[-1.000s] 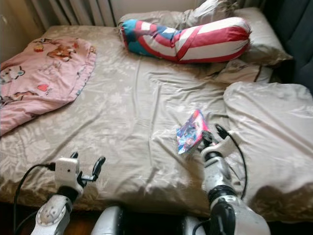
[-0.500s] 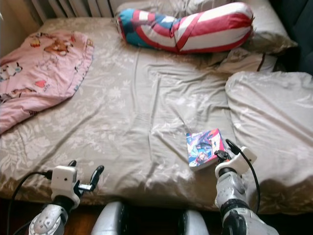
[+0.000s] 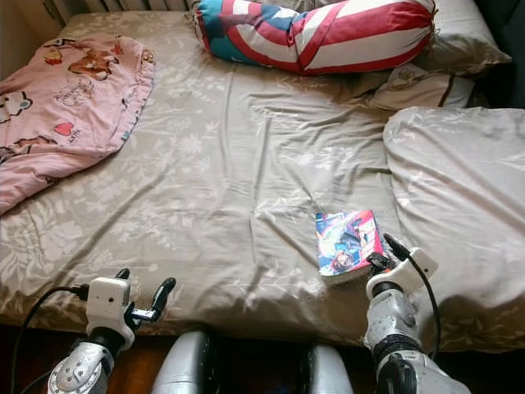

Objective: Clean up the room

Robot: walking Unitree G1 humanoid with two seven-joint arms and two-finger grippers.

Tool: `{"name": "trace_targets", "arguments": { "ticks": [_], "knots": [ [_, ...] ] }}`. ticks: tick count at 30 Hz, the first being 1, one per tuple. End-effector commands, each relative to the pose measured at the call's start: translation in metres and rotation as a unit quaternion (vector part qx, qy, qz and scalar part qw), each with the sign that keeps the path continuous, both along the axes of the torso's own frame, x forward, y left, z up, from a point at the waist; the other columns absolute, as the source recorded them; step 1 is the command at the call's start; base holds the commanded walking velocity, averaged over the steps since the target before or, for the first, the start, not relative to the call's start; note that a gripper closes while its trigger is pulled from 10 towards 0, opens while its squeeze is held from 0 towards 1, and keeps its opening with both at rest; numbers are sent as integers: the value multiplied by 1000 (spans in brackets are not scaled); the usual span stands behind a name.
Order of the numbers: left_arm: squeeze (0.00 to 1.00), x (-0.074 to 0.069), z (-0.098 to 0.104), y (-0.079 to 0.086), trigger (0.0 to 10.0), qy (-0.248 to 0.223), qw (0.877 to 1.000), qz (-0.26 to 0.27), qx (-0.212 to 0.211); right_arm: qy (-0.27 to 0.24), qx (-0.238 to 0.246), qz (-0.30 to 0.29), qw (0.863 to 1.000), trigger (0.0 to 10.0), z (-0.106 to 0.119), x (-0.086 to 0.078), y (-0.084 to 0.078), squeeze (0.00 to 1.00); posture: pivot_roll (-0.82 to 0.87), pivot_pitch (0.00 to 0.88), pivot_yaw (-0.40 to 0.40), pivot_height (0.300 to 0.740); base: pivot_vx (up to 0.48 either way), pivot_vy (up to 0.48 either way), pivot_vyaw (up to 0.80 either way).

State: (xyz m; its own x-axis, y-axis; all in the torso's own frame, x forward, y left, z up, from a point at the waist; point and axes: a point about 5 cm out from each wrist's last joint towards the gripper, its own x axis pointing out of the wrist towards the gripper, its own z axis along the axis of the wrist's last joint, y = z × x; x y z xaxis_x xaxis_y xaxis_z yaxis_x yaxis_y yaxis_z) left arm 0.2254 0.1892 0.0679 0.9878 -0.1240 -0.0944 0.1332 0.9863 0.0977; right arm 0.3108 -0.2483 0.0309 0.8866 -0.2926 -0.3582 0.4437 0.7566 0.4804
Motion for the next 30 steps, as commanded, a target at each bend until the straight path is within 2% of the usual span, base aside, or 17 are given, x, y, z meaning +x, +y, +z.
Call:
{"name": "trace_targets", "arguments": {
  "ticks": [1,4,9,10,11,12,16,18,21,25,27,29,30],
  "knots": [
    [0,-3,-2,0,10000,11,1000,2,3,3,-5,-20,1000,10000,-2,-5,-9,788,116,245,47,649,0,0,0],
    [0,-3,-3,-1,10000,13,1000,1,2,3,-6,-30,1000,10000,-1,-6,-13,765,114,245,45,649,0,0,0],
    [0,-1,-4,-2,10000,15,1000,0,1,10,-12,-16,1000,10000,-6,-9,-7,757,106,239,40,649,0,0,0],
    [0,0,-5,-2,10000,15,1000,0,1,12,-14,-12,1000,10000,-7,-9,-5,722,104,236,38,649,0,0,0],
    [0,1,-5,-3,10000,15,1000,0,1,14,-17,-4,1000,10000,-10,-11,-1,224,98,229,34,649,0,0,0],
    [0,3,-6,-3,10000,15,1000,1,1,14,-22,7,1000,10000,-12,-12,4,0,95,223,31,649,0,0,0],
    [0,8,-5,-4,10000,11,1000,4,-1,9,-59,60,996,10000,-17,-13,21,0,86,208,25,649,0,0,0],
    [0,16,-5,-5,10000,7,1000,7,-5,-3,-103,106,989,10000,-18,-16,32,0,66,185,20,649,0,0,0],
    [0,23,-6,-8,10000,7,1000,8,-10,-19,-130,138,982,10000,-19,-18,39,0,47,165,14,649,0,0,0],
    [0,32,-15,-10,10000,21,999,17,-25,-23,-140,163,976,10000,-23,-24,43,0,27,131,1,669,0,0,0],
    [0,38,-32,-3,10000,53,997,42,-35,-5,-141,173,975,10000,-31,-31,44,0,4,102,-12,684,0,0,0],
    [0,41,-40,0,10000,73,995,55,-45,11,-144,178,973,10000,-36,-36,43,0,2,87,-18,694,0,0,0],
    [0,43,-49,1,10000,100,991,64,-59,24,-154,189,970,10000,-39,-39,44,0,7,74,-25,704,0,0,0]
  ]
}}
